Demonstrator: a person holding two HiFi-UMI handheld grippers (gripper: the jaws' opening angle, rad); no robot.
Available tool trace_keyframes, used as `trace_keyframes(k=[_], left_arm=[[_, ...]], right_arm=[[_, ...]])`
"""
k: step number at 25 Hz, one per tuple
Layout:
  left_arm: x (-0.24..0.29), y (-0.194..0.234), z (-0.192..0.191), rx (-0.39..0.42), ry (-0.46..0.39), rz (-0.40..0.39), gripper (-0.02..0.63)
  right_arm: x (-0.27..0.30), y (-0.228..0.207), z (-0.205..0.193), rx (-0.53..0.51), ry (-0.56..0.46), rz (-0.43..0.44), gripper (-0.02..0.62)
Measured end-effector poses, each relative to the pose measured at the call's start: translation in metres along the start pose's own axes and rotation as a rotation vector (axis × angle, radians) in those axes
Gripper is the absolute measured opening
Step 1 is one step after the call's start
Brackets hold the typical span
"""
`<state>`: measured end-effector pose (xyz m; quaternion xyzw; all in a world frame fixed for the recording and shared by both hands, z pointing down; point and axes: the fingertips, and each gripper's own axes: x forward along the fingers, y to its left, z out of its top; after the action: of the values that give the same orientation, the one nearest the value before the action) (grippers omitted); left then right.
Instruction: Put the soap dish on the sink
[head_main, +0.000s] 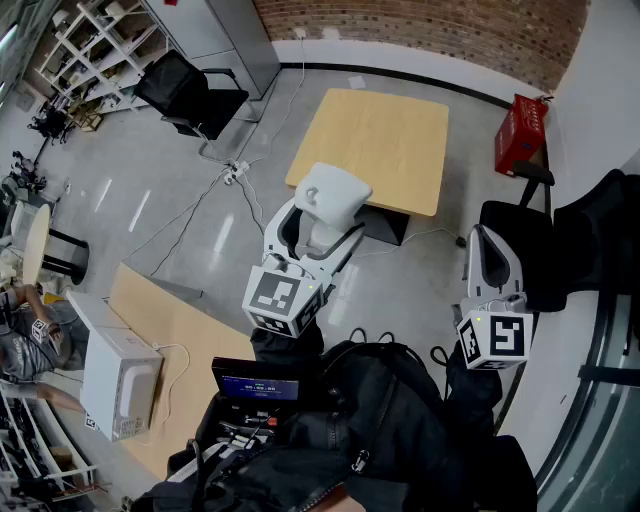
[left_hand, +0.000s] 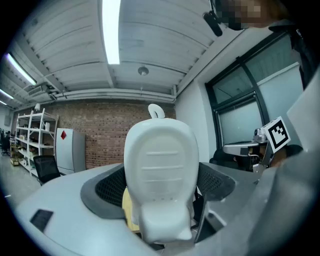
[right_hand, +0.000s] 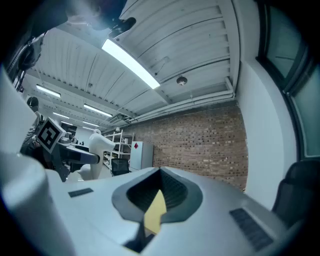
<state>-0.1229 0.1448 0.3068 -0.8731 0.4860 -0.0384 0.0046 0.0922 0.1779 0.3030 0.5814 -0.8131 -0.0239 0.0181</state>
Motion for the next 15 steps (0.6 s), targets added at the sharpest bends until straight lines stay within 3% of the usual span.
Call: trace_keyframes(k=[15], left_arm=[[0.024,-0.014,-0.015,-0.068,0.035,0.026,0.442]], right_arm=[[0.004,-0.028,-0.018,0.013,0.023,0.016,0.005]])
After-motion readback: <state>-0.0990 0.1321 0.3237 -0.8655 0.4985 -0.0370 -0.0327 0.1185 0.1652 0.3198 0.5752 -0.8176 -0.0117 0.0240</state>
